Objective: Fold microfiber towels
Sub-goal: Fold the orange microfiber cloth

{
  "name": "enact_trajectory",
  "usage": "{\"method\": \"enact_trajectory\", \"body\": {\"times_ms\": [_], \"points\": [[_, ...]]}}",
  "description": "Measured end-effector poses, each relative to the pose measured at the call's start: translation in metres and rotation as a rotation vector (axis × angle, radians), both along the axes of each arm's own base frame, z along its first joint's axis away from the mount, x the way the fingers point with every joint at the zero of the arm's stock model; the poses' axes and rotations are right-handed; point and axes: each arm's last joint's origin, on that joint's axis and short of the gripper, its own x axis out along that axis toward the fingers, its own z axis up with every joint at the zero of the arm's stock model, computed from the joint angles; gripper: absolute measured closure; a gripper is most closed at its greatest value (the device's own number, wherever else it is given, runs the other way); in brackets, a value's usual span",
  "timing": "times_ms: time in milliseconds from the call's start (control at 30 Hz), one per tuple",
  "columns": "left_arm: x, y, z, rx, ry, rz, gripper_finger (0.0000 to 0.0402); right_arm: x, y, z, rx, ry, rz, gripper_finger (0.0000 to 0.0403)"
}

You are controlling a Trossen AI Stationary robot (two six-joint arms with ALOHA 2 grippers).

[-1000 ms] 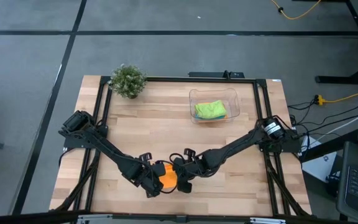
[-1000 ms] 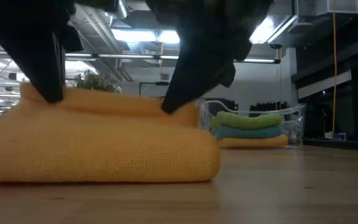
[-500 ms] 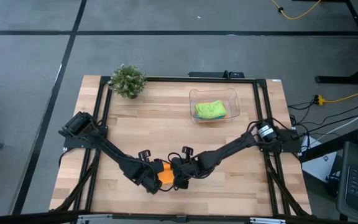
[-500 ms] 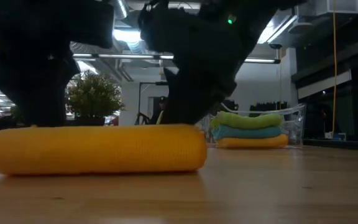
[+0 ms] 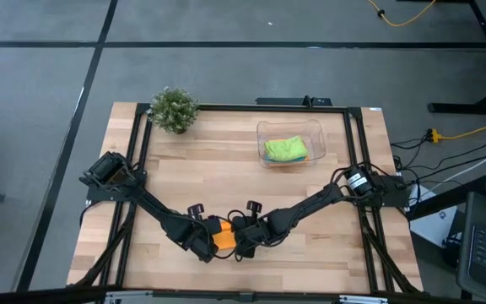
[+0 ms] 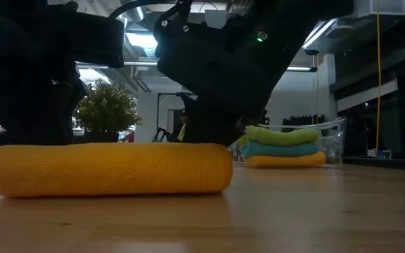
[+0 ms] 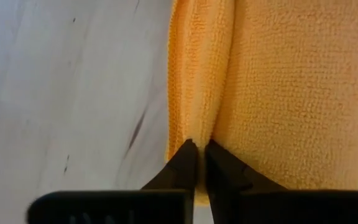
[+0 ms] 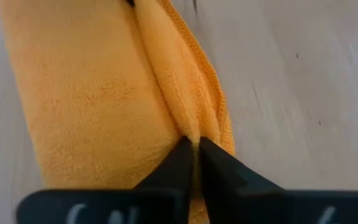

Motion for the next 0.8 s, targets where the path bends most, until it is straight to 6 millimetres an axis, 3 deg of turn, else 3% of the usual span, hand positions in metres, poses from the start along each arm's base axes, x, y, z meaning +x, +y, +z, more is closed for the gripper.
{"method": "enact_trajectory", "body": {"times_ms": [267,400,567,800], "points": [[0.000,0.000,0.000,-0.016,0.013,-0.003,0.0298,0.000,0.000,-0.001,0.026,0.003,-0.015,0.0292],[0.001,-0.002,0.010,-0.016,0.038,-0.005,0.0265,0.002,-0.001,0.007,0.068,0.027,0.005,0.0257],[0.003,-0.004,0.030,0.018,0.088,-0.004,0.0253,0.008,0.000,0.031,0.022,0.082,0.034,0.0231],[0.007,-0.012,0.063,0.034,0.099,-0.016,0.0254,0.011,0.001,0.072,-0.013,0.144,0.038,0.0226]]}}
